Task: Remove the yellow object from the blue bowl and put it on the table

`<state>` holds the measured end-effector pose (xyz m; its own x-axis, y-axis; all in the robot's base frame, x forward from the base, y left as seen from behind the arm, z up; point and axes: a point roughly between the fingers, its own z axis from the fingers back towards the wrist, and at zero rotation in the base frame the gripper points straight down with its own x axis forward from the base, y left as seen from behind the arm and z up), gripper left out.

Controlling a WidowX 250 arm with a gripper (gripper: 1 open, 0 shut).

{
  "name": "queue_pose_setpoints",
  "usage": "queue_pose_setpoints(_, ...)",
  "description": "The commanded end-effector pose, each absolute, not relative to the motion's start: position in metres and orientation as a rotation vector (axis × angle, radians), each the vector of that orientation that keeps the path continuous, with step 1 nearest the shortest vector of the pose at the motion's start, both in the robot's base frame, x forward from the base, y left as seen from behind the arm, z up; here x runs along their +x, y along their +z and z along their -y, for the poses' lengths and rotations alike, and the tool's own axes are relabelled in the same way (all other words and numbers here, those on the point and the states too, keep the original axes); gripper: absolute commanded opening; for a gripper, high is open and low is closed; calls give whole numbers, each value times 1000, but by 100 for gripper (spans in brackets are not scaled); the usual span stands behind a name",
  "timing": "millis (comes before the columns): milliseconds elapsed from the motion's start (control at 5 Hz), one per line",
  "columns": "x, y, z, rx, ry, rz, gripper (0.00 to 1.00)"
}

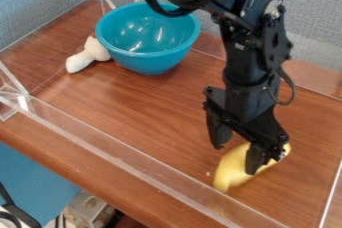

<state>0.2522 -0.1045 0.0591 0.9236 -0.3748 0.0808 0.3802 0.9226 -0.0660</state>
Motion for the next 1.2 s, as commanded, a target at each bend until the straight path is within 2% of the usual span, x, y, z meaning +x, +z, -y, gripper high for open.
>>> queue_pose_setpoints(0,262,87,106,-91,-386,147,100)
queue_pose_setpoints(200,263,96,104,-91,-371,156,100)
queue_pose_setpoints(600,266,142,86,-69,-331,231,100)
queue_pose_setpoints(1000,262,151,84,-87,-340,238,100)
